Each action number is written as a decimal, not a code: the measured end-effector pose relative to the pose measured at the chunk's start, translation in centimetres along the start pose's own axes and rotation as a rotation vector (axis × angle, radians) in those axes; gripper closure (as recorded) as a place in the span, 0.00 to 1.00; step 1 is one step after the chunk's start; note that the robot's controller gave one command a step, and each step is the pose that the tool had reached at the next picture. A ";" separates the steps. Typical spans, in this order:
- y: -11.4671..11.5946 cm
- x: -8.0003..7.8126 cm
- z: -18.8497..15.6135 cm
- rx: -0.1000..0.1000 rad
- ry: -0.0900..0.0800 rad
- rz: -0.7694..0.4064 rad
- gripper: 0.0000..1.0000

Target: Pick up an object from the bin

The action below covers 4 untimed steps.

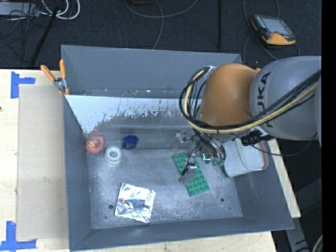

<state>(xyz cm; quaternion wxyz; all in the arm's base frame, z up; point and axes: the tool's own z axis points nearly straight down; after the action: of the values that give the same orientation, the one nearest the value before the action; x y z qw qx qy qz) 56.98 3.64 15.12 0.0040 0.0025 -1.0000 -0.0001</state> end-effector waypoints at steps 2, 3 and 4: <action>-16.2 7.1 5.1 0.003 -0.011 0.018 0.00; -8.2 0.9 4.3 -0.004 -0.013 0.138 0.00; -7.5 1.8 8.3 -0.001 -0.004 0.348 0.00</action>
Offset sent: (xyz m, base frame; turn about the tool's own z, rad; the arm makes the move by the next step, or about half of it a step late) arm -0.0724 -0.0803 -0.0812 -0.1503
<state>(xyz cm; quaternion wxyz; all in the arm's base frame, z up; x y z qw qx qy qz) 55.14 -3.83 6.84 0.0022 -0.1707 -0.9853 0.0002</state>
